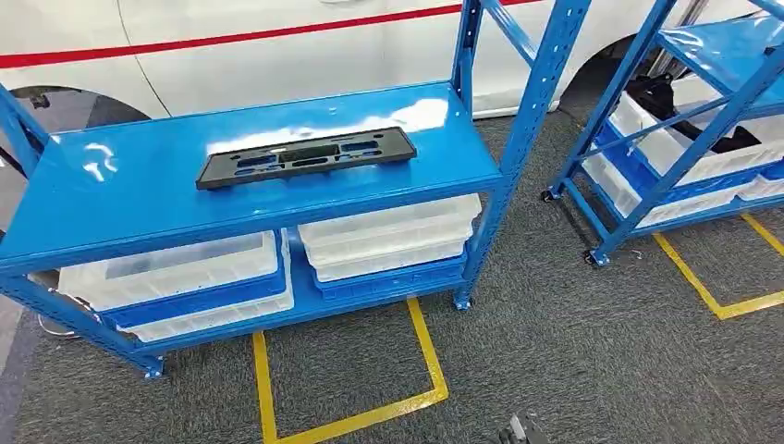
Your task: Take the parts from the cabinet and place them on the table.
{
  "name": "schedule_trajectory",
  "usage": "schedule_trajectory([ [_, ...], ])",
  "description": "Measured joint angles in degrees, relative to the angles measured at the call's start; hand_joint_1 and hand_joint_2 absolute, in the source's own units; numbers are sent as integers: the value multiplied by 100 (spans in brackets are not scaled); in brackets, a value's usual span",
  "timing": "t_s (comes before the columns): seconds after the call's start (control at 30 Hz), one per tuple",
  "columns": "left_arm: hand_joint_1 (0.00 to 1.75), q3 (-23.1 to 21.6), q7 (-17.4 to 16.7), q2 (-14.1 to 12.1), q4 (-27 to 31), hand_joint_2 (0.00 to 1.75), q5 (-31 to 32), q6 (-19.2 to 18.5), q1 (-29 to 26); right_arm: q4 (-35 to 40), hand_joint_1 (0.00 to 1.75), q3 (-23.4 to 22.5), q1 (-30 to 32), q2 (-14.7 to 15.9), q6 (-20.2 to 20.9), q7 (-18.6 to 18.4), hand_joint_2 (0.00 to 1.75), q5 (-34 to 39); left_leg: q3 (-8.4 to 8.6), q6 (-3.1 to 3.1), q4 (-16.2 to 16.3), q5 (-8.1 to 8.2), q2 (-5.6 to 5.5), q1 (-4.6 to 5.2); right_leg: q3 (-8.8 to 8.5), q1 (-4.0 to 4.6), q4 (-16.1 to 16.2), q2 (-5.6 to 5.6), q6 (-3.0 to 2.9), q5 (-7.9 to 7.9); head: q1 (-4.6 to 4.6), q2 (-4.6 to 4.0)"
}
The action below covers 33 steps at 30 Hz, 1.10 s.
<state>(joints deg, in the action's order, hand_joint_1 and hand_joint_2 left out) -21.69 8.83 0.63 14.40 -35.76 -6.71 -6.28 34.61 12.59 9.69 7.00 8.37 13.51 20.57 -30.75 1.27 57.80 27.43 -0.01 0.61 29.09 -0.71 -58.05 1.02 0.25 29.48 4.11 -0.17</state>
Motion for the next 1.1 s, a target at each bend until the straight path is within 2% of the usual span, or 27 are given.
schedule_trajectory([
  [0.03,0,-422,101,0,-160,0,-496,-92,64,793,0,-31,-9,171,199,52,0,-37,-1,1,0,-1,0,0,-7,0,0,0,0,0,0,0],
  [0.23,0,-975,184,0,-356,0,-1077,-205,143,1816,0,-101,-255,420,481,113,0,-85,1,7,1,-5,0,1,-11,-1,0,1,6,-5,0,0],
  [0.57,0,-1832,295,0,-664,0,-2028,-348,254,3403,0,-199,-1216,955,865,-99,0,41,3,19,9,-14,-3,2,-11,-2,-1,1,14,-11,0,0],
  [0.83,0,-2326,339,0,-824,0,-2550,-404,308,4312,0,-157,-2163,1285,841,-254,0,-687,-2,20,12,-18,-13,2,-10,-2,-2,9,18,-14,0,0],
  [1.1,0,-2717,389,0,-929,0,-2845,-472,360,4946,0,297,-2975,1644,673,-293,0,-1830,-4,20,14,-18,-20,2,-9,-2,-3,16,18,-14,0,0],
])
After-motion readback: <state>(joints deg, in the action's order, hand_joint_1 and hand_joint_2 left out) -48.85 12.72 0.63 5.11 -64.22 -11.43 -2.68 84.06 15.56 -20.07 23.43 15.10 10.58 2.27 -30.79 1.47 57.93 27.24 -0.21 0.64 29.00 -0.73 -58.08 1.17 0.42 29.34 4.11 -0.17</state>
